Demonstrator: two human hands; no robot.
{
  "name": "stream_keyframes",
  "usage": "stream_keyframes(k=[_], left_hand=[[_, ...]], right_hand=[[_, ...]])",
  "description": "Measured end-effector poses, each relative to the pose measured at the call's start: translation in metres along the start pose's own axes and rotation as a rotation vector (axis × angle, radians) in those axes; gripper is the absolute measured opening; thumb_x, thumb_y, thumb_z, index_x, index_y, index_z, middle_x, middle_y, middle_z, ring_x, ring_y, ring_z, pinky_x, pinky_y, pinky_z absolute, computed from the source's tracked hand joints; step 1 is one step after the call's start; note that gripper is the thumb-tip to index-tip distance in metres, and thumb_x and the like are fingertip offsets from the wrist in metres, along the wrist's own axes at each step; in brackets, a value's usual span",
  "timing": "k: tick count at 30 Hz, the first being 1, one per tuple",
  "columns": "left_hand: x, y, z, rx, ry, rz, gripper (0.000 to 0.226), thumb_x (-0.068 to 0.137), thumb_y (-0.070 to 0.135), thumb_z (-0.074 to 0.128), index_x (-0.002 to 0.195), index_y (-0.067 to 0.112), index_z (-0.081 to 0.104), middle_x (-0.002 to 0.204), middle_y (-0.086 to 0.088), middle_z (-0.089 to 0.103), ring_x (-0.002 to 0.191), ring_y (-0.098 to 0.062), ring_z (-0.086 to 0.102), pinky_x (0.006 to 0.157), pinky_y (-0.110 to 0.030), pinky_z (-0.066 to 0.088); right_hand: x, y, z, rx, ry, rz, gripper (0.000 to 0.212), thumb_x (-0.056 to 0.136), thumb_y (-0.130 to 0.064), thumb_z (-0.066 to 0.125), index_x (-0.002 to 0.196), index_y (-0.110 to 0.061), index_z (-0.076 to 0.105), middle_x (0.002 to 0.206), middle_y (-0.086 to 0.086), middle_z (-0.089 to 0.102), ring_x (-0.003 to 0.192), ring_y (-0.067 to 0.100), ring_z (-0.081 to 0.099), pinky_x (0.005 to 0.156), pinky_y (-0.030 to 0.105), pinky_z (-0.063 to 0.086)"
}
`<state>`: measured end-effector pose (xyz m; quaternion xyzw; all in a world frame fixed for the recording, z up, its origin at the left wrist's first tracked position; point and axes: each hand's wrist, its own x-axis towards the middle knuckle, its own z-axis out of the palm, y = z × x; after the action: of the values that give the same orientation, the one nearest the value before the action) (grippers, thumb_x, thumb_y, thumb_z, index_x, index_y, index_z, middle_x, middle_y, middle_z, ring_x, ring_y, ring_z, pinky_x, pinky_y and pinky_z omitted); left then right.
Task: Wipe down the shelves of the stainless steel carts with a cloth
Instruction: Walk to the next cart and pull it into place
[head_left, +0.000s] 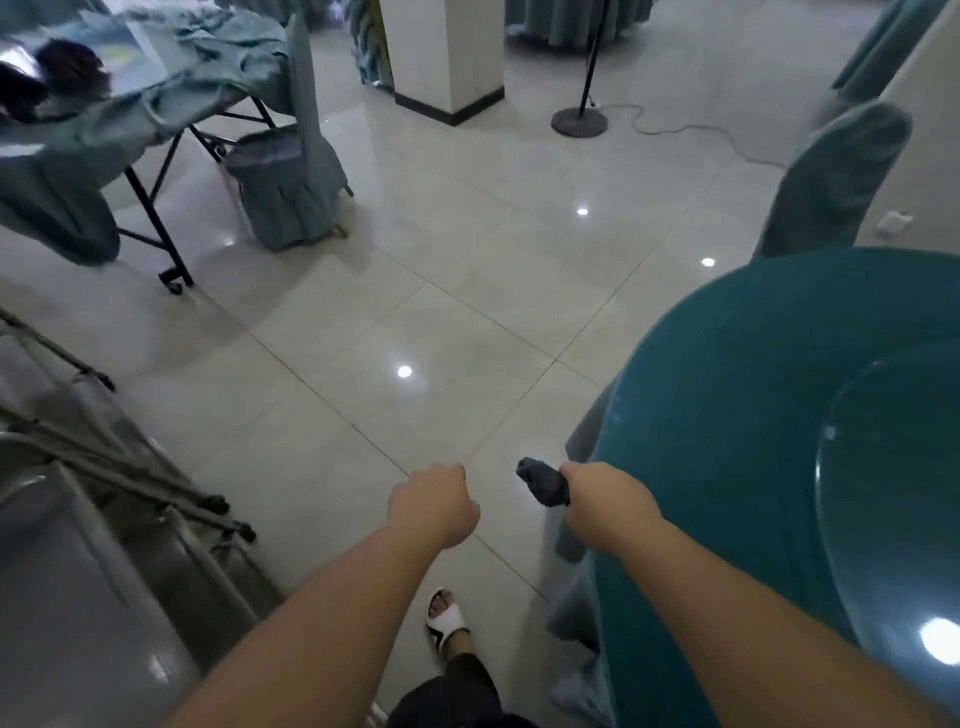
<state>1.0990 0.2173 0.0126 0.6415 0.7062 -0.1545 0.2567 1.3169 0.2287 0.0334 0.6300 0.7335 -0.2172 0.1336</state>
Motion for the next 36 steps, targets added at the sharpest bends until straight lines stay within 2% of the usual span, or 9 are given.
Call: stream_keyframes(k=[3, 6, 11, 18, 21, 23, 29, 32, 36], left_hand=[[0.032, -0.047, -0.030, -0.023, -0.021, -0.046, 0.047, 0.103, 0.039, 0.049, 0.146, 0.021, 0.051, 0.142, -0.006, 0.058, 0.124, -0.031, 0.058, 0.096, -0.043, 0.048], [0.057, -0.097, -0.064, -0.056, -0.017, -0.108, 0.048, 0.103, 0.038, 0.047, 0.149, 0.020, 0.049, 0.145, -0.007, 0.055, 0.128, -0.031, 0.056, 0.101, -0.044, 0.048], [0.074, -0.179, -0.101, -0.178, 0.022, -0.255, 0.048, 0.103, 0.036, 0.047, 0.148, 0.021, 0.050, 0.143, -0.006, 0.057, 0.124, -0.032, 0.058, 0.097, -0.044, 0.047], [0.049, -0.271, -0.106, -0.417, 0.083, -0.554, 0.045, 0.102, 0.036, 0.048, 0.144, 0.020, 0.052, 0.142, -0.008, 0.058, 0.126, -0.033, 0.058, 0.102, -0.046, 0.050], [0.036, -0.298, -0.099, -0.530, 0.117, -0.709, 0.044, 0.103, 0.034, 0.046, 0.145, 0.020, 0.052, 0.145, -0.007, 0.056, 0.127, -0.032, 0.059, 0.101, -0.044, 0.051], [0.031, -0.312, -0.091, -0.605, 0.149, -0.824, 0.043, 0.102, 0.032, 0.046, 0.143, 0.021, 0.054, 0.142, -0.006, 0.059, 0.123, -0.030, 0.061, 0.100, -0.045, 0.052], [0.019, -0.321, -0.067, -0.798, 0.234, -1.151, 0.038, 0.099, 0.034, 0.053, 0.133, 0.019, 0.058, 0.132, -0.010, 0.061, 0.116, -0.033, 0.062, 0.095, -0.047, 0.054], [0.010, -0.293, -0.051, -0.872, 0.216, -1.301, 0.033, 0.098, 0.039, 0.051, 0.123, 0.019, 0.059, 0.126, -0.010, 0.061, 0.115, -0.034, 0.063, 0.090, -0.045, 0.051], [-0.004, -0.229, -0.020, -0.967, 0.197, -1.496, 0.034, 0.100, 0.038, 0.050, 0.128, 0.020, 0.057, 0.128, -0.009, 0.060, 0.118, -0.035, 0.062, 0.093, -0.045, 0.048]], right_hand=[[0.055, -0.048, -0.015, -0.034, -0.053, -0.044, 0.017, 0.091, -0.012, 0.050, 0.101, -0.025, 0.048, 0.089, -0.005, 0.052, 0.082, 0.021, 0.056, 0.063, 0.033, 0.042], [0.109, -0.097, -0.031, -0.061, -0.086, -0.107, 0.023, 0.094, -0.013, 0.049, 0.113, -0.023, 0.056, 0.100, -0.001, 0.061, 0.091, 0.023, 0.061, 0.073, 0.035, 0.049], [0.185, -0.185, -0.056, -0.174, -0.094, -0.262, 0.025, 0.093, -0.010, 0.047, 0.111, -0.023, 0.057, 0.095, -0.002, 0.059, 0.083, 0.022, 0.059, 0.064, 0.031, 0.043], [0.249, -0.328, -0.064, -0.358, -0.191, -0.578, 0.030, 0.090, -0.009, 0.050, 0.114, -0.025, 0.059, 0.090, -0.005, 0.058, 0.083, 0.021, 0.062, 0.069, 0.034, 0.053], [0.261, -0.386, -0.058, -0.442, -0.223, -0.767, 0.028, 0.090, -0.013, 0.052, 0.114, -0.028, 0.059, 0.089, -0.007, 0.060, 0.084, 0.018, 0.063, 0.079, 0.037, 0.059], [0.271, -0.422, -0.054, -0.507, -0.237, -0.891, 0.027, 0.091, -0.015, 0.053, 0.113, -0.029, 0.059, 0.088, -0.008, 0.058, 0.083, 0.017, 0.063, 0.079, 0.037, 0.060], [0.290, -0.503, -0.047, -0.765, -0.285, -1.259, 0.021, 0.090, -0.016, 0.050, 0.104, -0.029, 0.058, 0.084, -0.007, 0.058, 0.071, 0.013, 0.057, 0.061, 0.031, 0.048], [0.292, -0.519, -0.041, -0.893, -0.329, -1.407, 0.017, 0.091, -0.016, 0.049, 0.100, -0.028, 0.057, 0.086, -0.005, 0.060, 0.075, 0.017, 0.060, 0.068, 0.035, 0.055], [0.273, -0.519, -0.013, -1.054, -0.380, -1.574, 0.013, 0.094, -0.017, 0.050, 0.101, -0.027, 0.054, 0.087, -0.004, 0.057, 0.077, 0.019, 0.058, 0.068, 0.034, 0.049]])
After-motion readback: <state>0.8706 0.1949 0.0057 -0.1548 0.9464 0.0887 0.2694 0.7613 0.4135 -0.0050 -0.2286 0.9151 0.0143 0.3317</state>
